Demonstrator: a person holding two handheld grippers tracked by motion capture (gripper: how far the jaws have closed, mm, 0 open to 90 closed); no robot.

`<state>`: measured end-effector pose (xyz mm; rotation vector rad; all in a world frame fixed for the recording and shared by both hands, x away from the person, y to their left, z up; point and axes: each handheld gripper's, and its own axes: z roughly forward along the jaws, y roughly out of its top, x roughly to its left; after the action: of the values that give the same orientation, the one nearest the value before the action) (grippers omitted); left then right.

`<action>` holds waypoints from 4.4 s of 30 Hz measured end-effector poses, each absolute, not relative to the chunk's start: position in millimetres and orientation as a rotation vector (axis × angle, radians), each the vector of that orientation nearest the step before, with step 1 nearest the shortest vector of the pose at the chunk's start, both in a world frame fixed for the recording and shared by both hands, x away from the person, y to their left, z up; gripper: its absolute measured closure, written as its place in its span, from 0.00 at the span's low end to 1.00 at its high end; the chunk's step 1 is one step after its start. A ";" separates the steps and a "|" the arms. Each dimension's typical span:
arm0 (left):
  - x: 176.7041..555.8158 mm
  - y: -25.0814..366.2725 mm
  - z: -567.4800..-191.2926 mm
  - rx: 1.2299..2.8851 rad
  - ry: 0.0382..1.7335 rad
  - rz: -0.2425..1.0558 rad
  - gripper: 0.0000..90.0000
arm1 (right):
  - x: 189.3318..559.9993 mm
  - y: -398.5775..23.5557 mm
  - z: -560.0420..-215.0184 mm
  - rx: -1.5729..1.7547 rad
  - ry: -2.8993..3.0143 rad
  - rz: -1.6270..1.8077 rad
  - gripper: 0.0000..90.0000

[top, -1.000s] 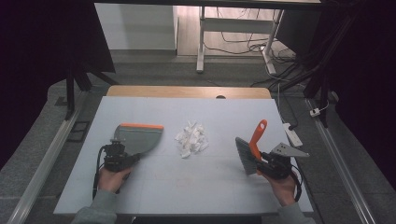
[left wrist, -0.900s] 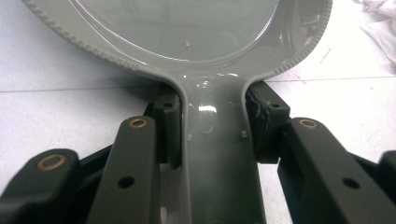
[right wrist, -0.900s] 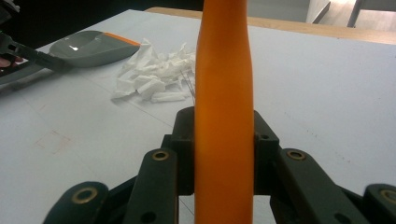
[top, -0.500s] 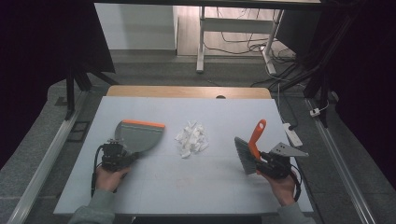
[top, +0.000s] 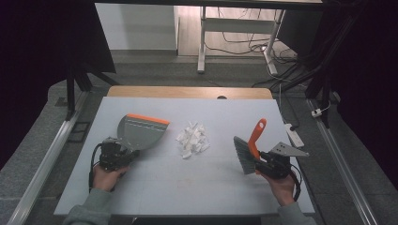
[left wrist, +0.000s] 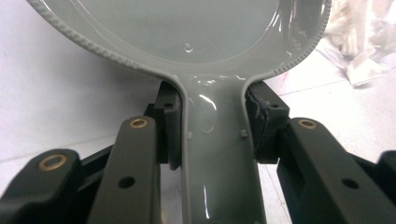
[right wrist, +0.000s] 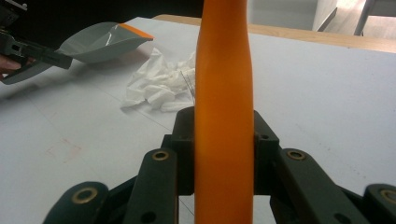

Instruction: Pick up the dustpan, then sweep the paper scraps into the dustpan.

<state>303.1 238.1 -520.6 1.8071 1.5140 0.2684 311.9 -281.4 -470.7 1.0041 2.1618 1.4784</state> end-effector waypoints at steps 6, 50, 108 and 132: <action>299.5 241.5 -517.3 1.819 1.457 0.277 0.68 | 311.0 -280.0 -469.6 1.006 2.153 1.473 0.78; 272.2 265.0 -489.1 1.978 1.011 0.318 0.68 | 308.1 -273.9 -466.8 0.985 2.138 1.458 0.78; 267.5 258.3 -500.8 2.277 0.838 0.048 0.68 | 370.3 -217.3 -453.8 0.978 2.092 1.457 0.78; 271.6 254.6 -506.8 2.282 0.846 0.000 0.68 | 407.7 -188.0 -442.5 1.015 2.157 1.354 0.78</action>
<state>271.6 254.6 -506.8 2.2824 0.8456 0.0004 407.7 -188.0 -442.5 1.0147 2.1568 1.3540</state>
